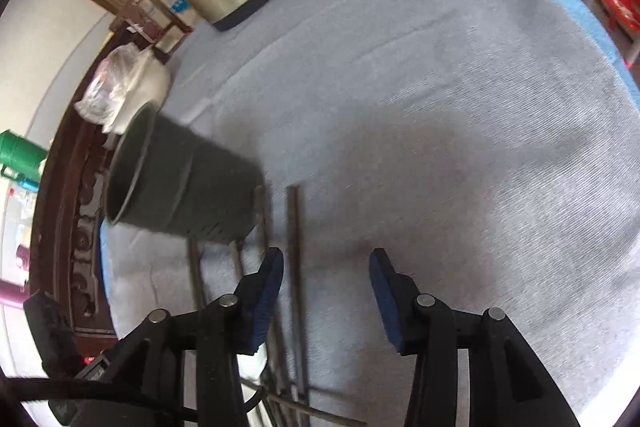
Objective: Organize utensils
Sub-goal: 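Lift the grey cup with the right gripper while the left gripper grasps a dark chopstick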
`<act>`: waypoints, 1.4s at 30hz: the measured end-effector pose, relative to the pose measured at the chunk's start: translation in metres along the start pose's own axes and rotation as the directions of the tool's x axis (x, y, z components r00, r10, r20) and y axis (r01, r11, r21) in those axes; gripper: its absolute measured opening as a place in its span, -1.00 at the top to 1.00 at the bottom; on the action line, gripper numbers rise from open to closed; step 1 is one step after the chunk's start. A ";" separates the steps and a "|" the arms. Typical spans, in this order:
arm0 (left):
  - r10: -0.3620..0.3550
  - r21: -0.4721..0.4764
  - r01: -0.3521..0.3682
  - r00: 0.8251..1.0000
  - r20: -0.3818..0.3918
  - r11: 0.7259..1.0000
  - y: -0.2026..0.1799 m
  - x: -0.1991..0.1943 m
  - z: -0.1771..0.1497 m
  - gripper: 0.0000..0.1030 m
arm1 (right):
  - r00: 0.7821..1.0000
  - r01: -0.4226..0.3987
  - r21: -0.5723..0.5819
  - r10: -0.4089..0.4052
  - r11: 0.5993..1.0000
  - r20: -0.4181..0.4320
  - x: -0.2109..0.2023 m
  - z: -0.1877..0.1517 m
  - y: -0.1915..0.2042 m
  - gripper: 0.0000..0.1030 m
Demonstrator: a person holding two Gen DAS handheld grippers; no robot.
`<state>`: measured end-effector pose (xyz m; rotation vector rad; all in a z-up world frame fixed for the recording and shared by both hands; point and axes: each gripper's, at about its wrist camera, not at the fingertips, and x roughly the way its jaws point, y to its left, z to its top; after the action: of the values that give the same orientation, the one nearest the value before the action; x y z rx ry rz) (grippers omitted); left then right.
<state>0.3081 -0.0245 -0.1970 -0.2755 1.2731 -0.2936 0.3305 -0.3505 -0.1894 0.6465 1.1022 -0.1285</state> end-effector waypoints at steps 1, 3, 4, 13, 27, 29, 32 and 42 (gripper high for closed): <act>0.007 -0.002 -0.007 1.000 0.001 1.000 -0.002 0.002 0.002 -0.37 | 1.000 0.004 -0.006 -0.004 1.000 -0.005 0.004 0.005 0.001 0.06; 0.010 -0.010 -0.010 1.000 0.000 1.000 -0.004 0.004 0.006 -0.20 | 0.999 0.035 -0.049 -0.034 0.998 0.024 0.006 0.012 0.013 0.07; 0.005 -0.019 -0.005 1.000 -0.002 1.000 -0.005 0.003 0.011 -0.09 | 0.998 0.048 -0.074 -0.045 0.996 0.041 0.005 0.014 0.019 0.10; -0.055 -0.099 0.051 0.998 -0.039 0.994 0.010 0.004 0.029 0.43 | 0.990 0.129 -0.150 -0.120 0.980 0.072 0.022 0.021 0.036 0.52; 0.036 -0.068 -0.037 0.999 -0.009 0.997 -0.022 0.027 0.036 0.55 | 0.989 -0.121 -0.050 0.124 0.991 0.077 -0.034 0.013 -0.009 0.51; 0.038 -0.059 -0.038 0.999 0.009 0.998 -0.027 0.032 0.039 0.64 | 0.991 -0.114 -0.062 0.118 0.992 0.060 -0.034 0.012 -0.007 0.51; 0.042 -0.055 -0.041 0.999 0.013 0.998 -0.027 0.035 0.041 0.84 | 0.996 -0.093 -0.089 0.094 0.992 0.002 -0.009 0.018 0.005 0.51; 0.047 0.004 -0.047 0.999 -0.001 0.999 -0.029 0.038 0.047 0.89 | 0.998 0.059 -0.156 -0.063 0.986 -0.015 0.035 0.022 0.038 0.52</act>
<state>0.3611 -0.0630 -0.2078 -0.2418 1.2779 -0.2557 0.3796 -0.3236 -0.1975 0.4753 1.1394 -0.0877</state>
